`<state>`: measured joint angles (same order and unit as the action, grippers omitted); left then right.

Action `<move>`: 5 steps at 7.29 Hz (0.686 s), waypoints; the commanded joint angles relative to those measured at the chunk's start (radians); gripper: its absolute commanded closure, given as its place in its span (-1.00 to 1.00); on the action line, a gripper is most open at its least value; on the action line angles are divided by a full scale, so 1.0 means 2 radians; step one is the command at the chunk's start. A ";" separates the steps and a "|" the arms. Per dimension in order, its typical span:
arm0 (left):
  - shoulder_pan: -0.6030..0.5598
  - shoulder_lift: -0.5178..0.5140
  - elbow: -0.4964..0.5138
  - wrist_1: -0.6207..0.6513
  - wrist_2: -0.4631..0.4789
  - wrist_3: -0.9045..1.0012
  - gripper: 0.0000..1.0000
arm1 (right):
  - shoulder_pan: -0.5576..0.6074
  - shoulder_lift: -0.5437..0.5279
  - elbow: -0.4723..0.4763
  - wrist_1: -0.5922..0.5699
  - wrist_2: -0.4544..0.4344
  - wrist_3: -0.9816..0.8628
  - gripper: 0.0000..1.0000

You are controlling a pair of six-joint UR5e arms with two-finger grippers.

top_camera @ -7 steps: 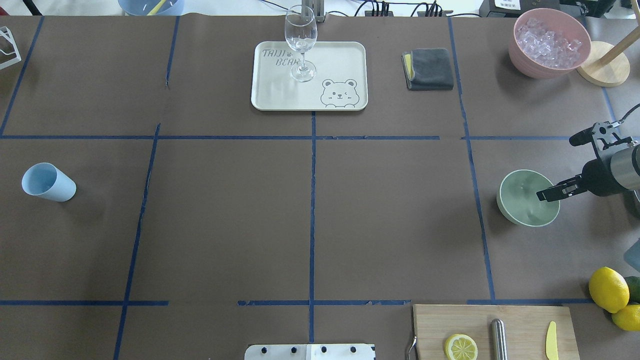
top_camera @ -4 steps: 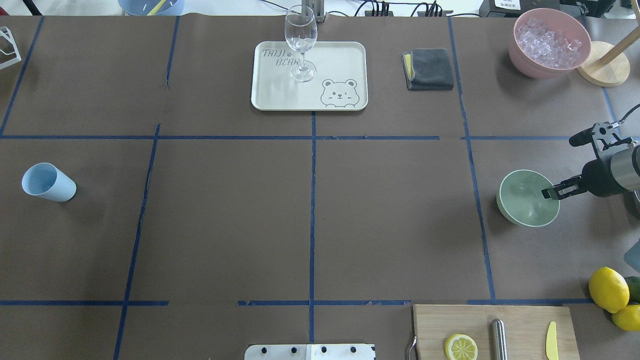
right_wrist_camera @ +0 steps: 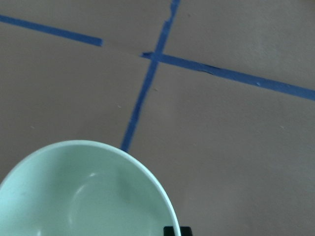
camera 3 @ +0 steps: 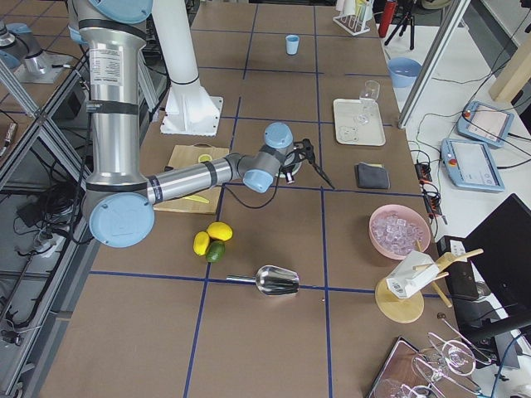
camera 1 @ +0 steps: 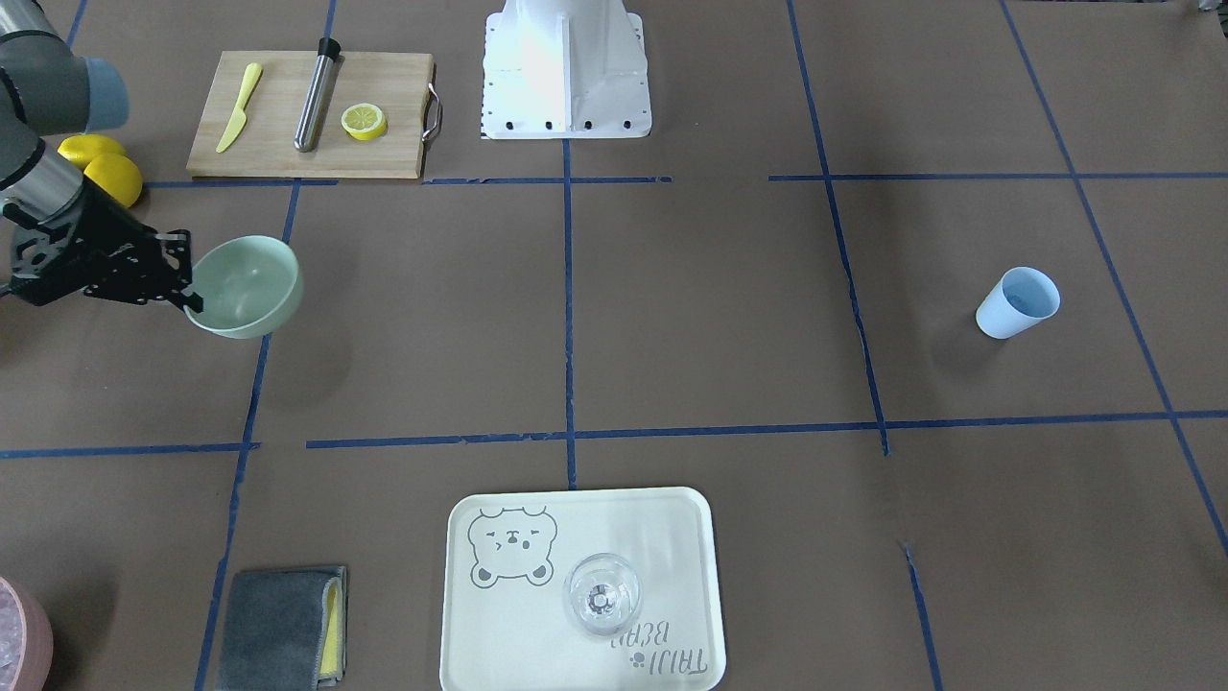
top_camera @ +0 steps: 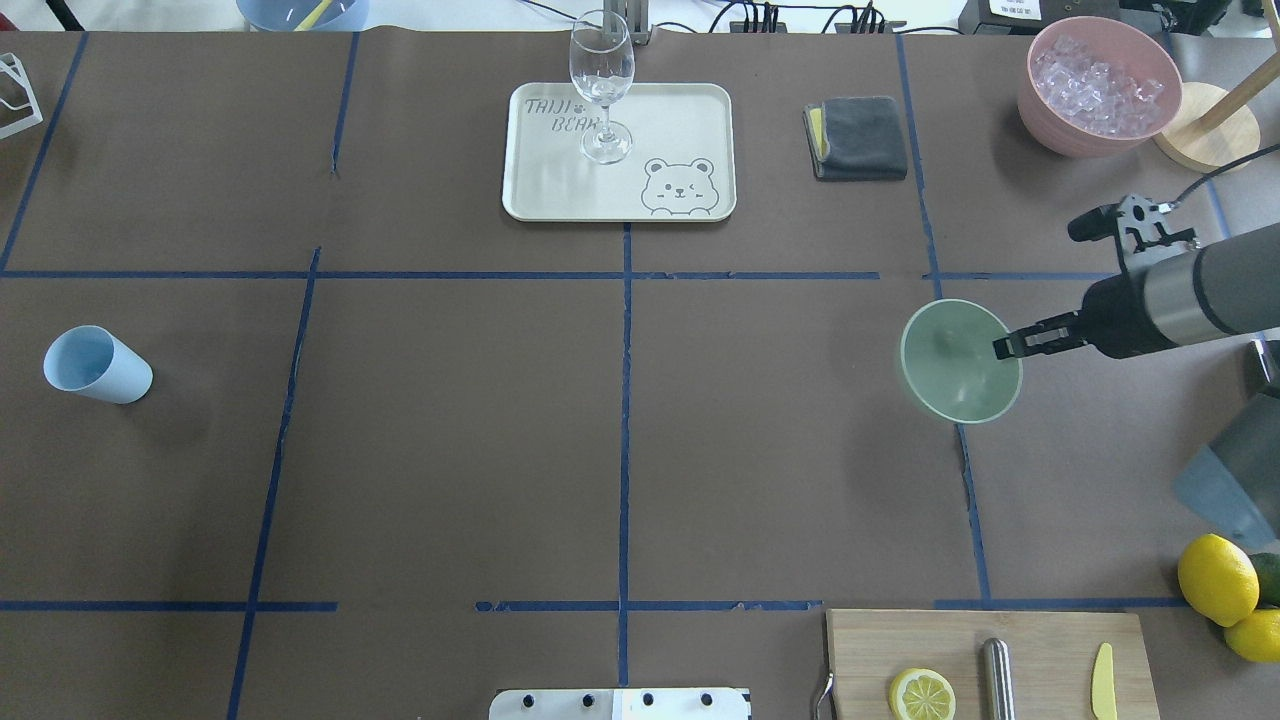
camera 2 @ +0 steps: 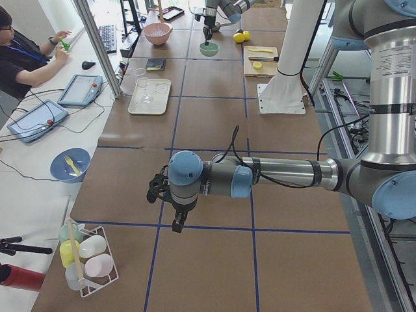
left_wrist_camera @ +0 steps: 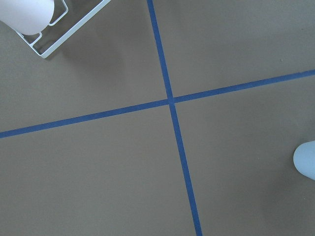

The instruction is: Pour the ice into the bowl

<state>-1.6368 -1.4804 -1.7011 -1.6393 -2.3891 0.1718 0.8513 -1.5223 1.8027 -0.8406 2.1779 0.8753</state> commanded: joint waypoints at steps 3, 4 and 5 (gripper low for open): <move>0.000 0.001 0.000 0.000 0.000 0.000 -1.00 | -0.146 0.273 -0.008 -0.263 -0.134 0.145 1.00; 0.000 0.001 0.000 0.000 0.000 0.000 -1.00 | -0.172 0.342 -0.050 -0.300 -0.164 0.178 1.00; 0.000 0.001 0.000 0.000 0.000 -0.001 -1.00 | -0.195 0.408 -0.123 -0.300 -0.186 0.206 1.00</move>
<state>-1.6368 -1.4788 -1.7012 -1.6399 -2.3898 0.1715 0.5261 -0.8768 1.6998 -1.3894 1.8749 1.2144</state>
